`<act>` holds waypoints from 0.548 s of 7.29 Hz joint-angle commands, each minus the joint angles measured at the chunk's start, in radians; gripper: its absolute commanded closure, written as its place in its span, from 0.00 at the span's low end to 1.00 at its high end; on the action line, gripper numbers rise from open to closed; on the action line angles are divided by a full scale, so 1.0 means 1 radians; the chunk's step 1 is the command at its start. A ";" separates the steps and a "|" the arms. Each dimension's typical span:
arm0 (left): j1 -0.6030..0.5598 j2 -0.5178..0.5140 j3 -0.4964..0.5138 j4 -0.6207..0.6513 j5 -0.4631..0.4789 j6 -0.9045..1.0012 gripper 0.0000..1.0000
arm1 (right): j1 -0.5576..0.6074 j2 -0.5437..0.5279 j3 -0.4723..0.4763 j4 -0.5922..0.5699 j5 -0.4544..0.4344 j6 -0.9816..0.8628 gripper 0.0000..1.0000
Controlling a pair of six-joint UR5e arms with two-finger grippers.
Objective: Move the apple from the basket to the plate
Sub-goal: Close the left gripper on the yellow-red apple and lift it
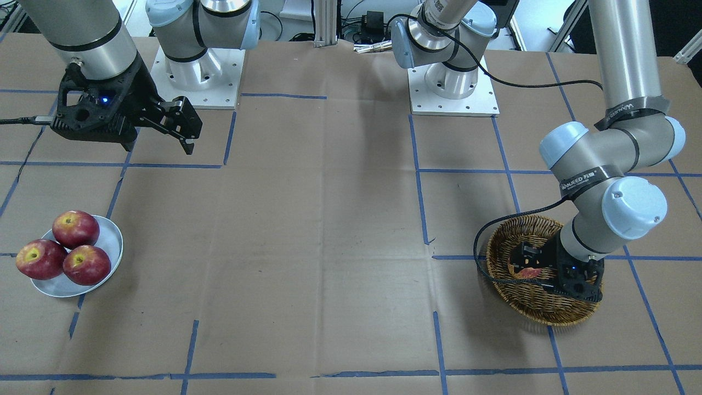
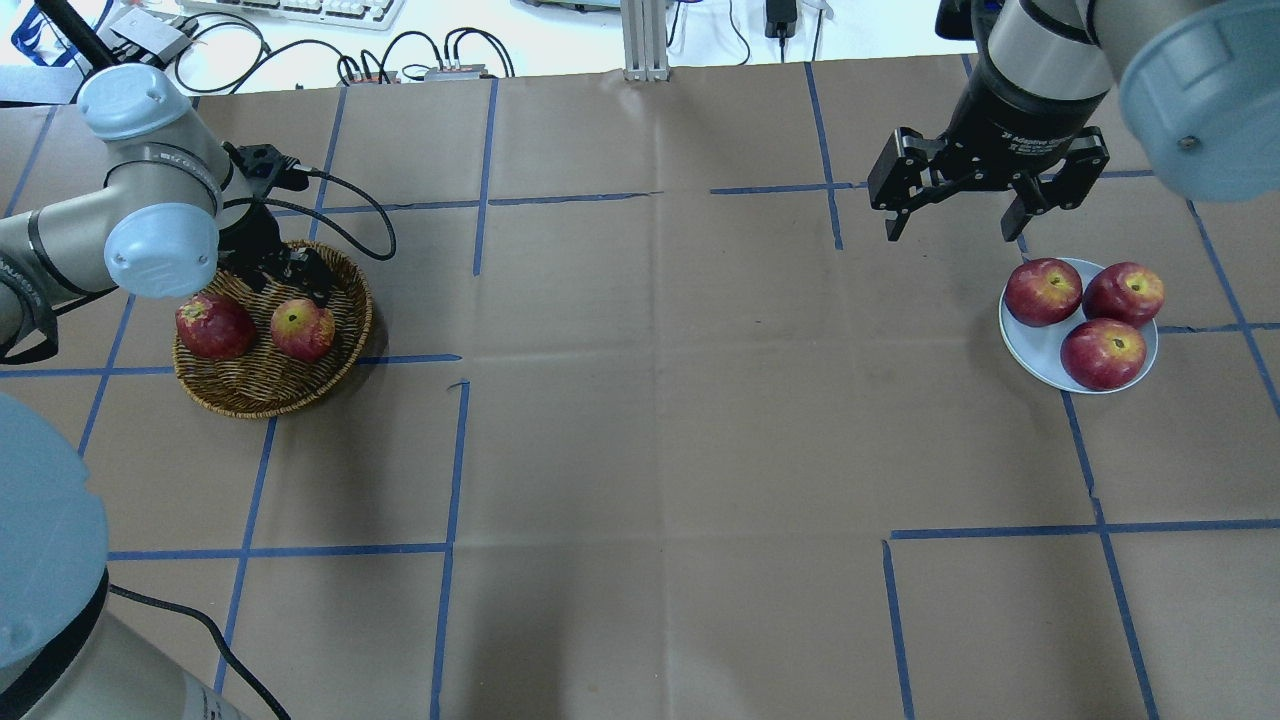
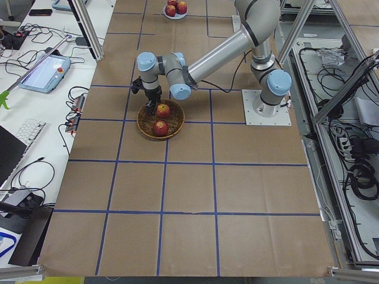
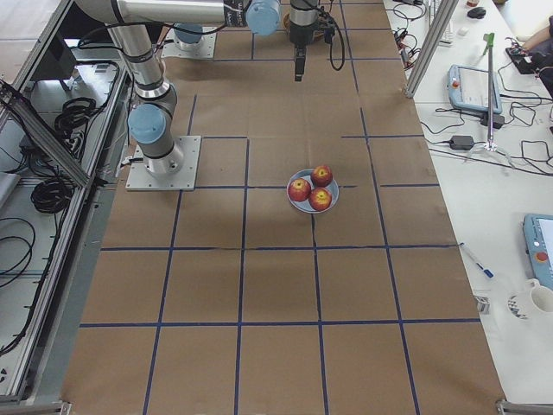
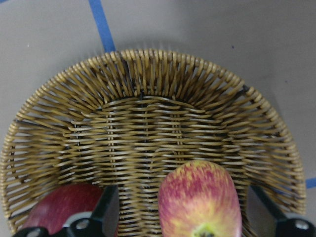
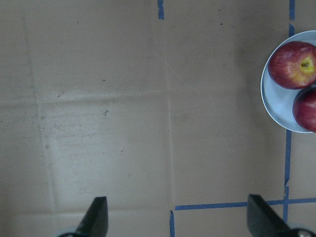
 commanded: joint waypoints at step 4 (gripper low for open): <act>0.005 -0.005 -0.062 0.020 -0.017 -0.005 0.05 | 0.000 0.000 0.000 0.000 0.000 -0.001 0.00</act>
